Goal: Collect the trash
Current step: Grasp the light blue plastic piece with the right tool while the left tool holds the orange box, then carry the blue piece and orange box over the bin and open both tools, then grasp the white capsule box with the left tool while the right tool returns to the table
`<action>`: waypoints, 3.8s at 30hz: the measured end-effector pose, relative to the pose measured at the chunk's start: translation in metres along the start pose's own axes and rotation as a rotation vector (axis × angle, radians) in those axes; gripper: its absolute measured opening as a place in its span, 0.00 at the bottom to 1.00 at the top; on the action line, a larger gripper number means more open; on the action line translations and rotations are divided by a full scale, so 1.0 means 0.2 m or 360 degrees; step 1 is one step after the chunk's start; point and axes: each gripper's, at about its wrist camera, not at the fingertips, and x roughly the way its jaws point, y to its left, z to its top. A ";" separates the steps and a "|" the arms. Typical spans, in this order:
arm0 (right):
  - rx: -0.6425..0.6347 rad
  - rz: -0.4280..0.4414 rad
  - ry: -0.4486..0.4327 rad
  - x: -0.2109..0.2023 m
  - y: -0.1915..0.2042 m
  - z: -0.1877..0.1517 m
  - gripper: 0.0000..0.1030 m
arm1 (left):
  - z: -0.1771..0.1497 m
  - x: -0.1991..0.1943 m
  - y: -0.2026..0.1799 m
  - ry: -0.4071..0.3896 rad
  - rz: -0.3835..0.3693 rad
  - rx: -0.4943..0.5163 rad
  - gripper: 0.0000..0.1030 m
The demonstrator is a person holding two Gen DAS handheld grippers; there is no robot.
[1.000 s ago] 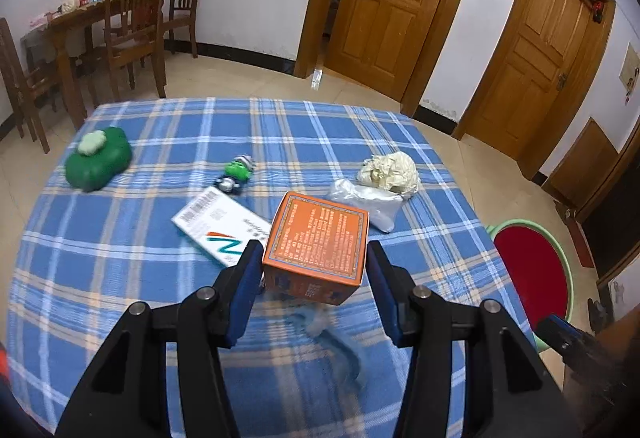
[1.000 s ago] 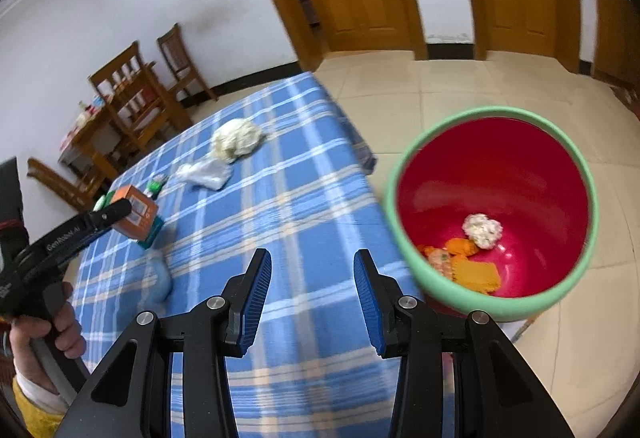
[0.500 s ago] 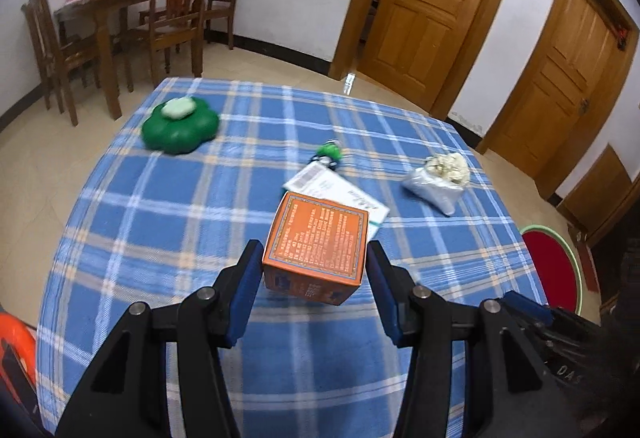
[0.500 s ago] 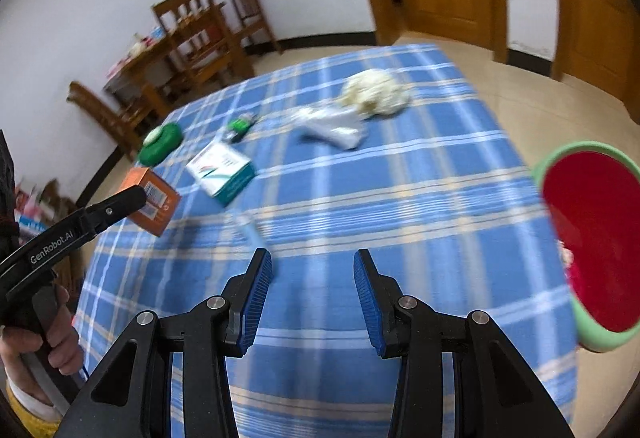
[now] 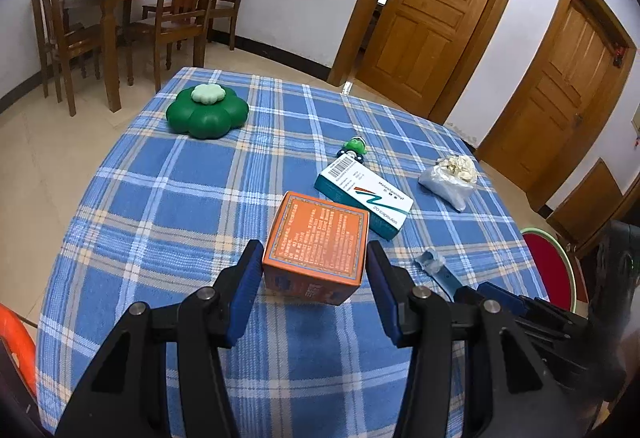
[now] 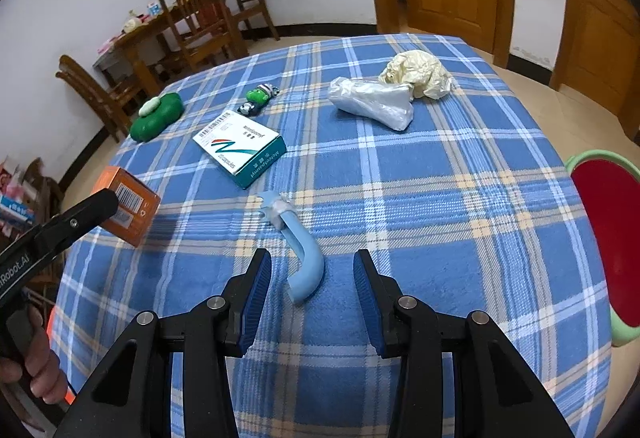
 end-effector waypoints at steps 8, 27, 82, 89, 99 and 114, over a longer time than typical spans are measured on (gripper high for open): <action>0.0007 -0.0007 -0.0021 0.04 -0.01 -0.03 0.22 | -0.03 -0.01 -0.02 0.0001 -0.0015 0.0029 0.51; 0.0269 -0.0048 -0.0261 -0.32 -0.34 -0.05 0.11 | 0.01 -0.03 -0.36 0.0034 -0.0162 0.0174 0.51; 0.0959 -0.0471 -0.0456 -0.77 -1.59 -0.37 0.27 | -0.24 0.58 -1.82 0.0499 -0.0690 0.0835 0.60; 0.0928 -0.0454 -0.0478 -0.79 -1.53 -0.35 0.34 | -0.15 0.55 -1.60 0.0485 -0.0573 0.0603 0.60; 0.0846 -0.0386 -0.0470 -0.77 -1.39 -0.32 0.39 | -0.01 0.43 -1.22 0.0335 -0.0352 0.0390 0.60; 0.0728 -0.0309 -0.0444 -0.71 -1.19 -0.22 0.42 | 0.25 0.52 -0.62 0.0236 0.0139 -0.0014 0.61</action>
